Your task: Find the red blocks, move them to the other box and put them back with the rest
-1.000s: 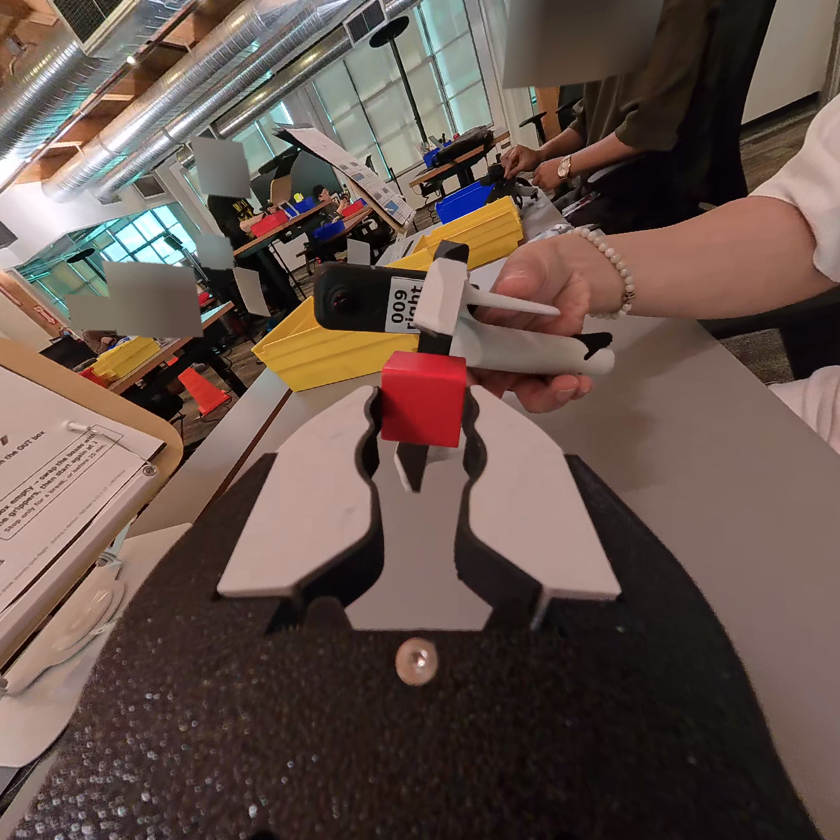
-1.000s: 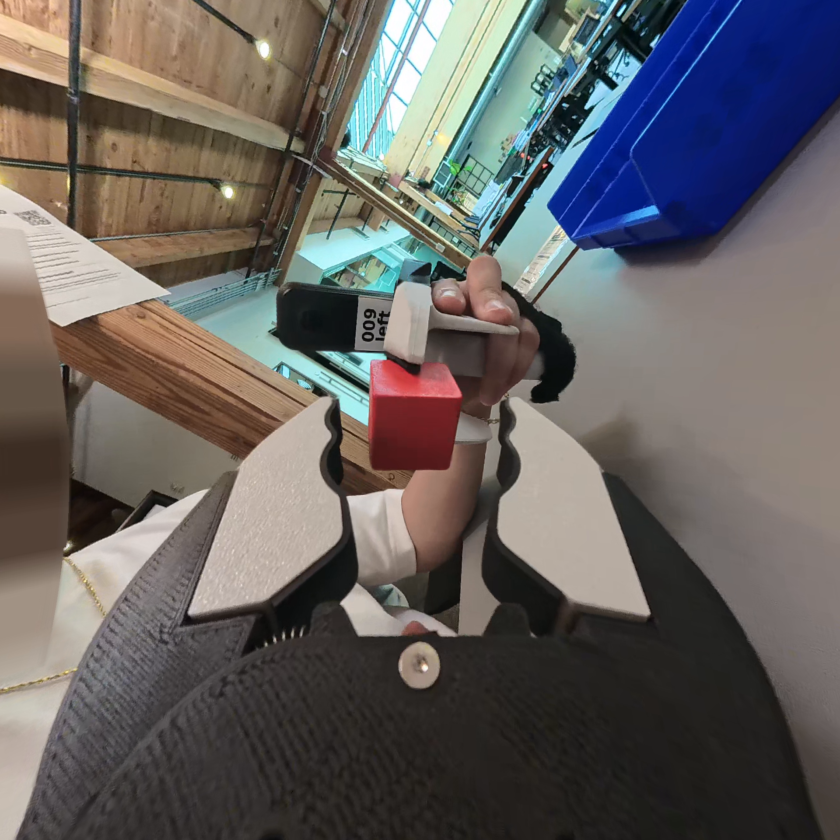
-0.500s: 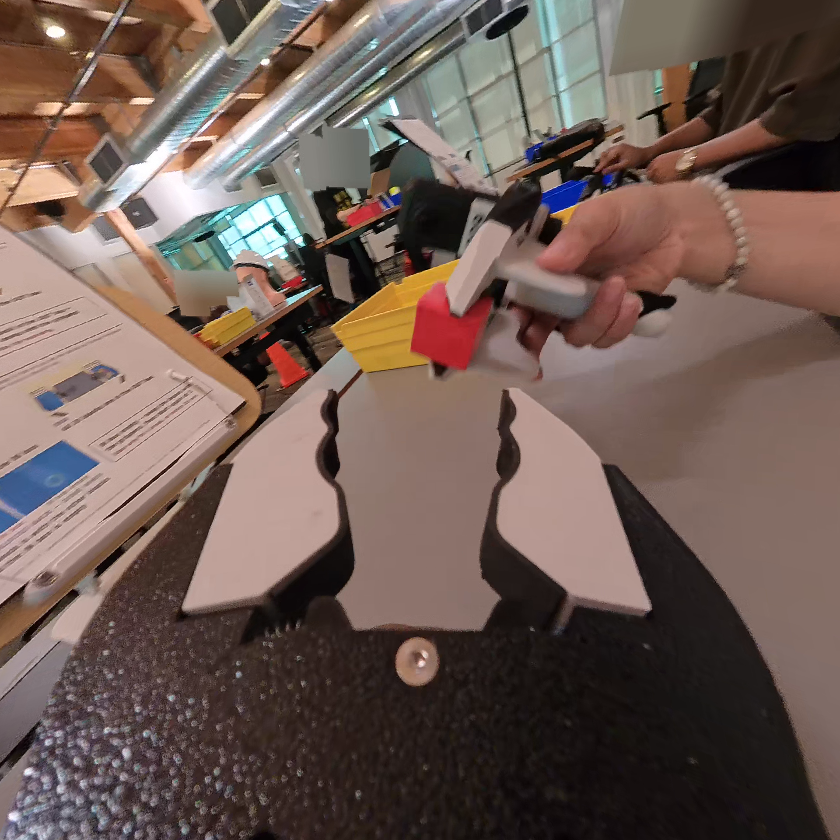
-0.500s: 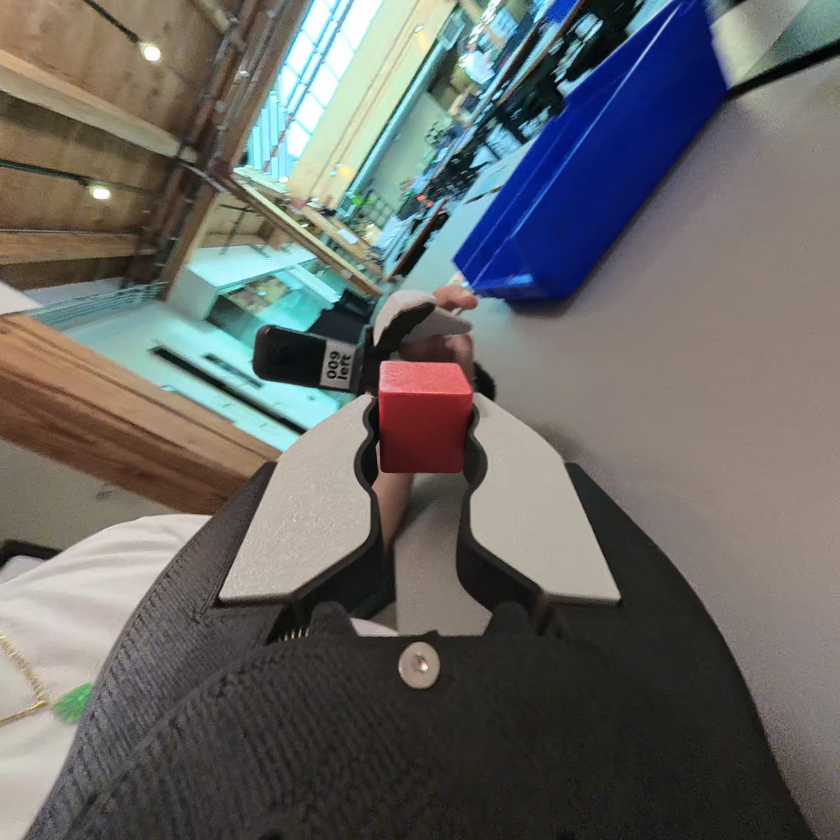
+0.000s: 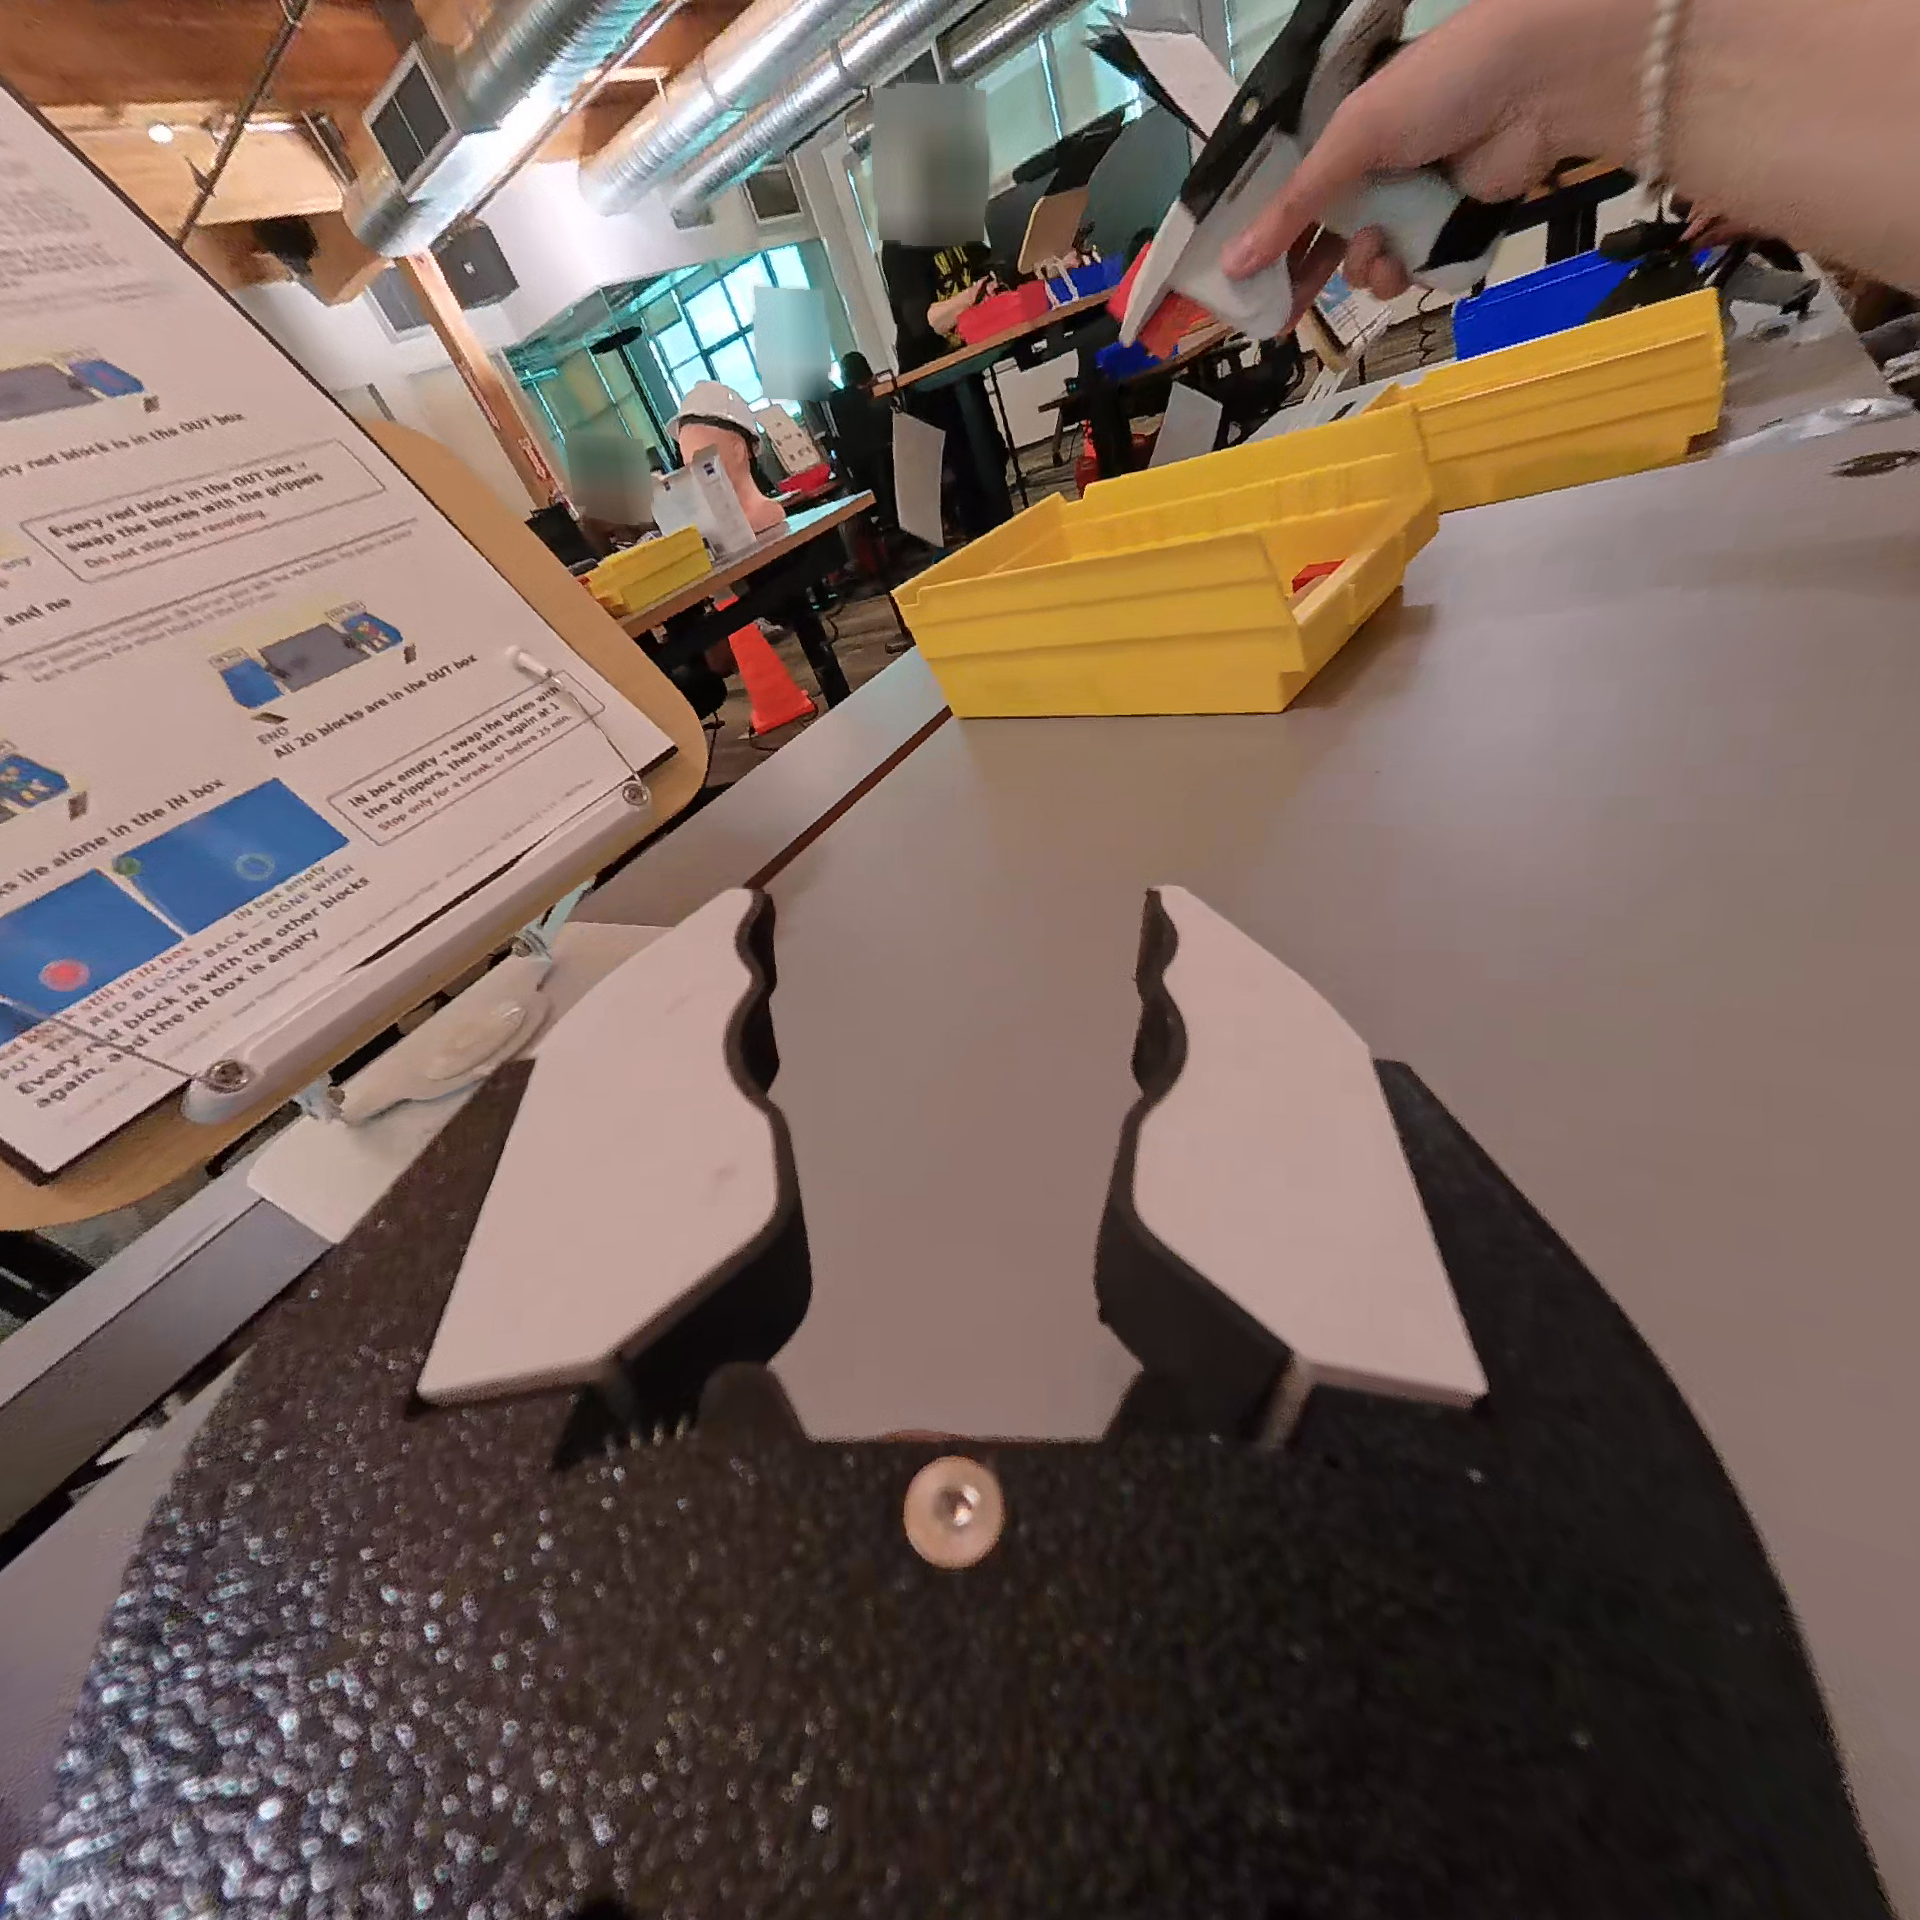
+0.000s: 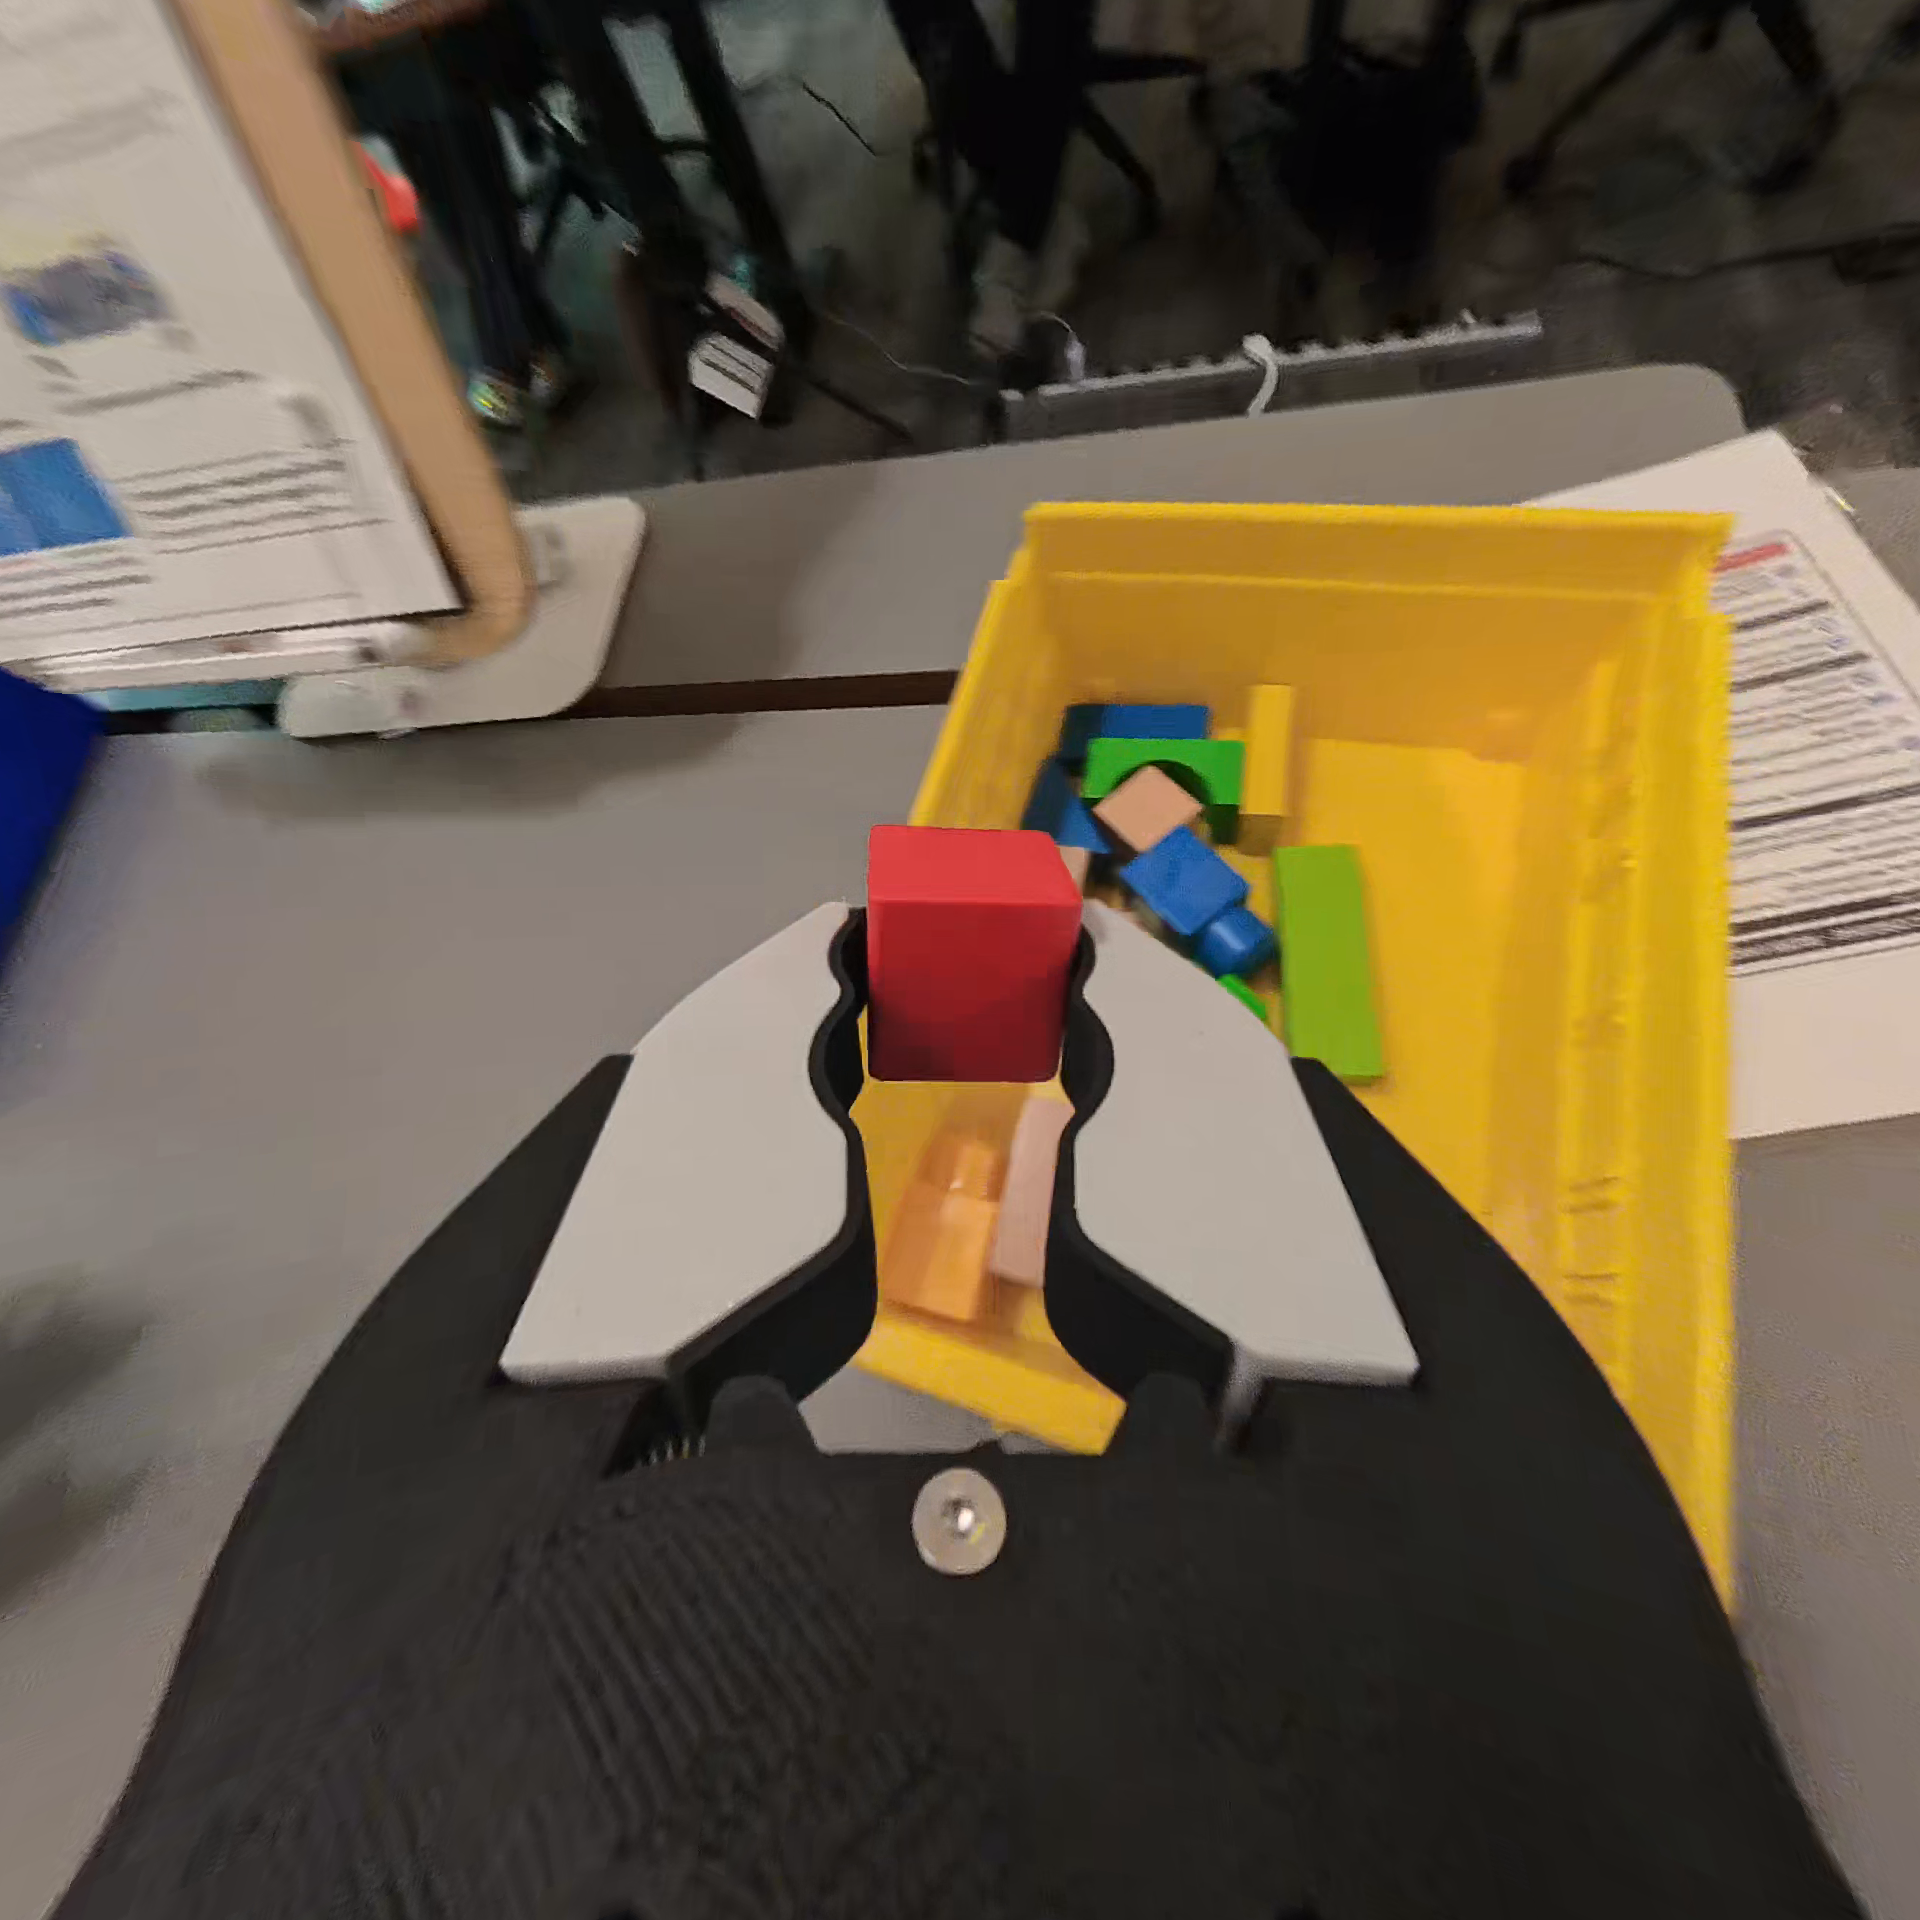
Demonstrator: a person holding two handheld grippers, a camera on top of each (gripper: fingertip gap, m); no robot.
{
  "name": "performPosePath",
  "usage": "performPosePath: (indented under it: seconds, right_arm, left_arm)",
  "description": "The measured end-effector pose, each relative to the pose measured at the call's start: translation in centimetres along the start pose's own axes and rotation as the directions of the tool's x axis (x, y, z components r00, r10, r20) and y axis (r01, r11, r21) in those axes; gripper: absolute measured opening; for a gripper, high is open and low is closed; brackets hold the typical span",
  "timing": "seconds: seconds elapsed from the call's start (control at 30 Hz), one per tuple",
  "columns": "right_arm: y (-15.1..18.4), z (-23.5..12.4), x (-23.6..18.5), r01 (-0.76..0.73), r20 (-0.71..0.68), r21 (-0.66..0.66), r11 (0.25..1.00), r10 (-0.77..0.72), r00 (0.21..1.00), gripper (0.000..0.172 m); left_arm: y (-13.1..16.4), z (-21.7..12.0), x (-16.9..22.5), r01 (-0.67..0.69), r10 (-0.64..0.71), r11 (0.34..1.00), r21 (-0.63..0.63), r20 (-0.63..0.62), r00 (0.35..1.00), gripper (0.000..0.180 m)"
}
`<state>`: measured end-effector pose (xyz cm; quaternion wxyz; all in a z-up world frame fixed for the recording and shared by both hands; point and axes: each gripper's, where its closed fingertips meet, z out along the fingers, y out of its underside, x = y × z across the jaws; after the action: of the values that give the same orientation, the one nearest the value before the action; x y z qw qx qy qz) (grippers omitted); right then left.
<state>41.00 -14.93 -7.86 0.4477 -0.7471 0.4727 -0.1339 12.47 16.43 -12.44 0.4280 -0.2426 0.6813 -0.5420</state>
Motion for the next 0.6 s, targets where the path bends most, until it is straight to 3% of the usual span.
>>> performPosePath:
  seconds: [0.3,0.53,0.6]
  right_arm:
    - [-0.4,8.7,9.3,0.011,-0.216,-0.212,0.977,-0.058,0.975,0.035]
    - [0.3,12.4,11.9,0.0,-0.239,-0.315,0.949,-0.08,0.968,0.035]
    - [0.0,12.8,12.9,0.031,-0.291,-0.302,0.953,-0.123,0.949,0.049]
  left_arm:
    - [1.9,0.4,-0.7,0.182,-0.182,0.983,-0.017,-0.015,0.983,0.066]
    - [3.5,1.1,0.0,0.186,-0.19,0.979,-0.085,-0.039,0.981,0.067]
    - [3.7,1.3,0.3,0.185,-0.19,0.978,-0.093,-0.046,0.981,0.067]
